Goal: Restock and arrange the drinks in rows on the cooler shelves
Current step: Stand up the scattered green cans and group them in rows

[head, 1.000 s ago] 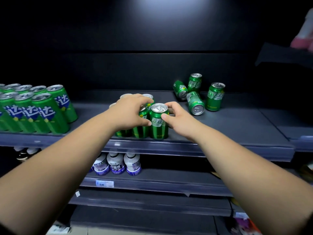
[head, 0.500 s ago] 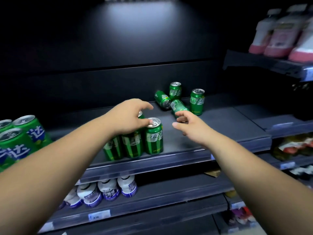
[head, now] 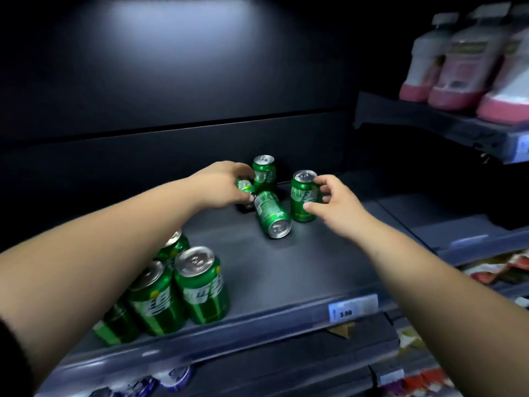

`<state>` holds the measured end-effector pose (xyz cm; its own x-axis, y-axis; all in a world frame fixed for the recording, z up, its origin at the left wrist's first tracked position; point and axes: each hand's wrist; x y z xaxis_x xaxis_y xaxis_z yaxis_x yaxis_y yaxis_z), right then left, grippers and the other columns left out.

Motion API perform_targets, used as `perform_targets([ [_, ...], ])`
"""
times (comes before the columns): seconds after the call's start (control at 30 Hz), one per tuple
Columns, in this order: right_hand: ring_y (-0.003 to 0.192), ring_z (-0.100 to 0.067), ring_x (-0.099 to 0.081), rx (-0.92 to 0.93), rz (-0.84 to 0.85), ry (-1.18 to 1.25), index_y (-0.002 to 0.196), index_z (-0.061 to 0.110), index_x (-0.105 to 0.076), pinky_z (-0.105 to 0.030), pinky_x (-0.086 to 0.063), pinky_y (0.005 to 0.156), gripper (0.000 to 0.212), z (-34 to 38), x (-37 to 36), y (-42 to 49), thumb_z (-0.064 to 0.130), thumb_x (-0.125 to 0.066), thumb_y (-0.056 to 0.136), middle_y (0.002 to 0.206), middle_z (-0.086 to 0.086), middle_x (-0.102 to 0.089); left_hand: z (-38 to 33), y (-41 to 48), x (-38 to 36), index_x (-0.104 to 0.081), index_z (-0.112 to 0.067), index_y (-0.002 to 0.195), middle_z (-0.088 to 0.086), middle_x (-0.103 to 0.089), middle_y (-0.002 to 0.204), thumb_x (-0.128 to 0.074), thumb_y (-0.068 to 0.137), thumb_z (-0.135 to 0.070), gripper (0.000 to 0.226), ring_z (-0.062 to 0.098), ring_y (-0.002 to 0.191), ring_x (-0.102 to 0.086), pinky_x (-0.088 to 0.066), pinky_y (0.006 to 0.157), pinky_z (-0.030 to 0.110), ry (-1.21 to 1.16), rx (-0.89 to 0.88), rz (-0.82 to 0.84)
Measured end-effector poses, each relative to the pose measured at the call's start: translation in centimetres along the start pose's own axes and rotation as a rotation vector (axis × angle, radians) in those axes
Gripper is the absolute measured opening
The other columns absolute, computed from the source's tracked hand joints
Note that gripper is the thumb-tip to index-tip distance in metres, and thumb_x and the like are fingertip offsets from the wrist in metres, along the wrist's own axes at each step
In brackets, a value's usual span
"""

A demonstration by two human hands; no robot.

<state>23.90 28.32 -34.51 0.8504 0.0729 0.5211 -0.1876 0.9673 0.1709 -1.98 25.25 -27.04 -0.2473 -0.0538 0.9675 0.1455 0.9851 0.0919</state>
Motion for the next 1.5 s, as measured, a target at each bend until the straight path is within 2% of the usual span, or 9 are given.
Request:
perform_targets([
  [0.2, 0.121, -0.021, -0.053, 0.074, 0.059, -0.06, 0.139, 0.027, -0.047, -0.037, -0.044, 0.107, 0.076, -1.3, 0.7, 6.1, 0.025, -0.082, 0.071, 0.13, -0.003, -0.049, 0.2, 7.3, -2.0, -0.056, -0.016, 0.13, 0.009, -0.066, 0.117, -0.076, 0.076, -0.029, 0.059, 0.027, 0.105, -0.063, -0.052, 0.088, 0.037, 0.012, 0.081, -0.032],
  [0.33, 0.114, -0.017, -0.056, 0.073, 0.138, 0.0, 0.14, 0.027, -0.047, -0.031, -0.047, 0.097, 0.076, -1.8, 0.4, 8.7, 0.02, -0.084, 0.073, 0.127, -0.001, -0.055, 0.6, 10.9, -3.2, -0.049, -0.018, 0.136, 0.007, -0.061, 0.121, -0.076, 0.076, -0.029, 0.067, 0.026, 0.104, -0.061, -0.051, 0.085, 0.033, -0.007, 0.143, -0.052],
  [0.47, 0.11, -0.01, -0.057, 0.104, 0.248, 0.032, 0.137, 0.026, -0.05, -0.02, -0.042, 0.089, 0.072, -1.8, 0.5, 9.9, 0.018, -0.084, 0.075, 0.125, 0.009, -0.058, 1.1, 13.7, -3.9, -0.043, -0.018, 0.142, 0.011, -0.058, 0.13, -0.077, 0.08, -0.032, 0.072, 0.029, 0.111, -0.059, -0.049, 0.09, 0.034, -0.034, 0.181, -0.028],
  [0.67, 0.12, -0.007, -0.053, 0.124, 0.234, 0.073, 0.133, 0.027, -0.051, -0.023, -0.042, 0.098, 0.073, -2.4, 0.9, 10.4, 0.019, -0.088, 0.071, 0.131, 0.012, -0.055, 0.9, 15.3, -4.9, -0.046, -0.021, 0.143, 0.007, -0.058, 0.137, -0.081, 0.078, -0.035, 0.076, 0.026, 0.122, -0.055, -0.045, 0.1, 0.032, -0.127, 0.214, -0.062],
  [0.93, 0.096, -0.002, -0.058, 0.214, 0.066, 0.055, 0.119, 0.031, -0.054, -0.012, -0.044, 0.079, 0.062, 1.1, 3.4, 9.2, 0.018, -0.089, 0.069, 0.114, 0.004, -0.062, 0.0, 11.1, 0.3, -0.055, -0.019, 0.135, 0.001, -0.066, 0.125, -0.09, 0.066, -0.026, 0.077, 0.018, 0.112, -0.064, -0.05, 0.101, 0.039, -0.346, 0.092, -0.14],
  [1.1, 0.097, -0.016, -0.065, 0.269, 0.119, 0.091, 0.112, 0.034, -0.057, -0.034, -0.054, 0.086, 0.058, 6.1, 3.4, 6.7, 0.024, -0.091, 0.066, 0.105, -0.002, -0.067, 0.6, 4.8, 4.9, -0.065, -0.014, 0.118, 0.009, -0.072, 0.11, -0.088, 0.069, -0.009, 0.054, 0.015, 0.091, -0.067, -0.054, 0.088, 0.034, -0.574, 0.055, -0.095],
  [1.27, 0.095, -0.014, -0.068, 0.295, 0.223, 0.069, 0.112, 0.036, -0.06, -0.031, -0.053, 0.085, 0.07, 9.1, 0.4, 2.3, 0.049, -0.084, 0.047, 0.105, 0.001, -0.069, 2.9, -1.7, 4.8, -0.067, -0.02, 0.114, -0.002, -0.073, 0.104, -0.09, 0.064, -0.026, 0.055, 0.014, 0.097, -0.069, -0.055, 0.092, 0.036, -0.425, 0.081, 0.011],
  [1.4, 0.089, -0.02, -0.07, 0.204, 0.334, 0.174, 0.108, 0.035, -0.062, -0.037, -0.056, 0.083, 0.062, 8.7, -2.1, -0.9, 0.03, -0.093, 0.054, 0.098, -0.001, -0.073, 4.2, -5.5, 3.3, -0.065, -0.023, 0.119, -0.008, -0.069, 0.112, -0.087, 0.068, -0.036, 0.057, 0.012, 0.1, -0.065, -0.052, 0.093, 0.03, -0.22, 0.053, 0.09],
  [1.5, 0.085, -0.014, -0.066, 0.158, 0.365, 0.169, 0.108, 0.029, -0.062, -0.039, -0.057, 0.086, 0.056, 7.9, -3.4, -3.0, 0.008, -0.091, 0.065, 0.093, 0.002, -0.071, 4.8, -7.1, 1.8, -0.065, -0.03, 0.108, -0.009, -0.07, 0.105, -0.089, 0.066, -0.033, 0.049, 0.012, 0.095, -0.067, -0.054, 0.09, 0.035, -0.306, 0.058, 0.128],
])
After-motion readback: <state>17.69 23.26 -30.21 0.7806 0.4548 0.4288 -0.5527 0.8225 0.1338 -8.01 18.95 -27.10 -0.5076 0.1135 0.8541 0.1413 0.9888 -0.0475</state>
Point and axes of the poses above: each hand's wrist, its own y-axis towards the middle knuckle, its own x-axis out of the back of the hand, z = x × y
